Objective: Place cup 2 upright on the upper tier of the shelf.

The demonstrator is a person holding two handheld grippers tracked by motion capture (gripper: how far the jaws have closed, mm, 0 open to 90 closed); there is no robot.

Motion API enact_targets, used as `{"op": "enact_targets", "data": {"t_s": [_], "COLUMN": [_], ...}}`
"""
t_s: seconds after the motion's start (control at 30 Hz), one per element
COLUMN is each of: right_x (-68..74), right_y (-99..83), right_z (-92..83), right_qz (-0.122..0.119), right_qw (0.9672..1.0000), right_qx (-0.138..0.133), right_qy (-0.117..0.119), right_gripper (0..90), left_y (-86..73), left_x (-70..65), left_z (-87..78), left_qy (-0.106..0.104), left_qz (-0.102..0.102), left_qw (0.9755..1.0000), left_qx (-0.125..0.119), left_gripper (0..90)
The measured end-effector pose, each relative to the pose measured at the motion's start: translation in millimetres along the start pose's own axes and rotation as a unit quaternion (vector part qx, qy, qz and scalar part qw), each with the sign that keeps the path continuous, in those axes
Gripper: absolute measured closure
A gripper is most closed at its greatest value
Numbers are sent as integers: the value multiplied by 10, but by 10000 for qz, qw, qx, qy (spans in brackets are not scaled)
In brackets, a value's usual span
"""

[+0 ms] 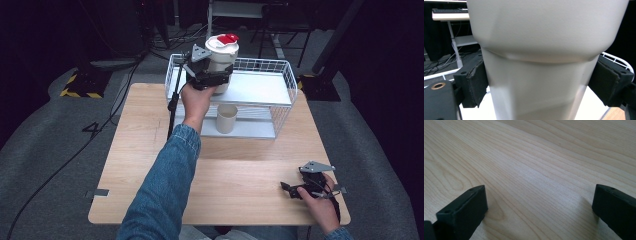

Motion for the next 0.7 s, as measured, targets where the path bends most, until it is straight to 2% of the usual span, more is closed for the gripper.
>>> {"op": "enact_targets", "data": {"t_s": [0.13,0.37,0.6,0.7], "right_x": [0,0,0,0], "right_y": [0,0,0,0], "right_z": [0,0,0,0], "right_qz": [-1,-2,-3,-4], "right_qw": [10000,10000,10000,10000], "right_qx": [0,-1,-2,-2], "right_qy": [0,0,-1,-1], "right_gripper": [1,2,2,2], "left_y": [-22,-44,-82,-84], "left_x": [-1,0,14,0], "left_z": [34,62,64,59], "left_qy": [-49,22,33,59], "left_qz": [-70,-70,-99,-35], "left_qw": [10000,9999,9999,10000], "left_qx": [16,112,37,51], "left_gripper": [132,130,128,128]}}
Point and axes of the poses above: each handheld gripper's, and its own axes: z roughly forward along the jaws, y roughly out of its top, x roughly to its left, the point moved 4 cm from there along z, roughly forward along the jaws, and after that the axes turned 6 degrees about x, right-handed, at the moved point
